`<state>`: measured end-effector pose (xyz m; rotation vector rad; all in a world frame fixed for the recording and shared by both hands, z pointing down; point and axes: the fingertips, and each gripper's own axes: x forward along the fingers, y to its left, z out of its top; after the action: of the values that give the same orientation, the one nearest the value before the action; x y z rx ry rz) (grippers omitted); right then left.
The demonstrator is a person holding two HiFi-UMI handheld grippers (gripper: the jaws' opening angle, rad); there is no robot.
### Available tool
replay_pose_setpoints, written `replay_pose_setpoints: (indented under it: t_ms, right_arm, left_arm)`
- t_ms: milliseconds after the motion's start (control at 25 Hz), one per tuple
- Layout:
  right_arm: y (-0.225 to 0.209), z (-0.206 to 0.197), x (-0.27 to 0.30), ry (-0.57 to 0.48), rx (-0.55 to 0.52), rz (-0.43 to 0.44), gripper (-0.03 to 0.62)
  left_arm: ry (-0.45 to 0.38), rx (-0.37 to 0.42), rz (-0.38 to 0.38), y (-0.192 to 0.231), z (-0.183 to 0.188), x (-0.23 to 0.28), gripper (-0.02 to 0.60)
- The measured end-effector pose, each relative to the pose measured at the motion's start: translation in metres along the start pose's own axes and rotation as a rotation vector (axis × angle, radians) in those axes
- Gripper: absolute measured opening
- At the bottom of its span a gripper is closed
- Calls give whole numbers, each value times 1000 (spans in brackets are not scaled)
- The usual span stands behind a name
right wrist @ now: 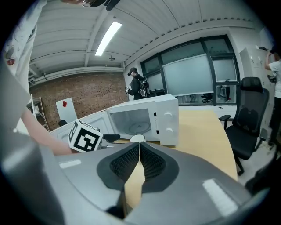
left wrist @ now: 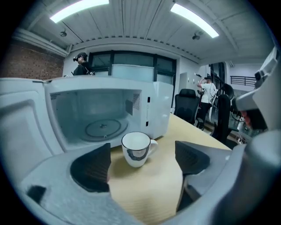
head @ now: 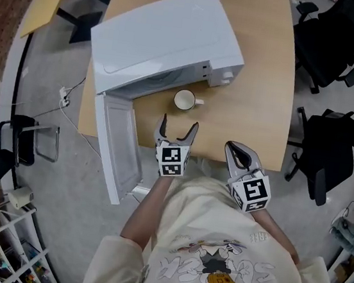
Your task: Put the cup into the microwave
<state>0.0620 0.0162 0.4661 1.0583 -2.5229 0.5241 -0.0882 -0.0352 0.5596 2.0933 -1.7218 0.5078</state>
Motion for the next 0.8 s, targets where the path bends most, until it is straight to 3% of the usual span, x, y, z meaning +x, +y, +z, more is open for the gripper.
replay_pose_setpoints:
  t_ms: [240,440,640,800]
  right_arm:
    - [-17,5,4,26,7,-22,12]
    - [-10,2,12,61,-47,1,12]
    - [-13,1,16,96,-49,-15,12]
    - [-16,-2,16,114,-70,-23,12]
  left_arm:
    - [39,61,-28,16,-13,56,459]
    - [41,83,-46,20,-19,84,442]
    - [11,90,-58,20,-19,98,392]
    - [-23,95,-63,20,-14,101,387]
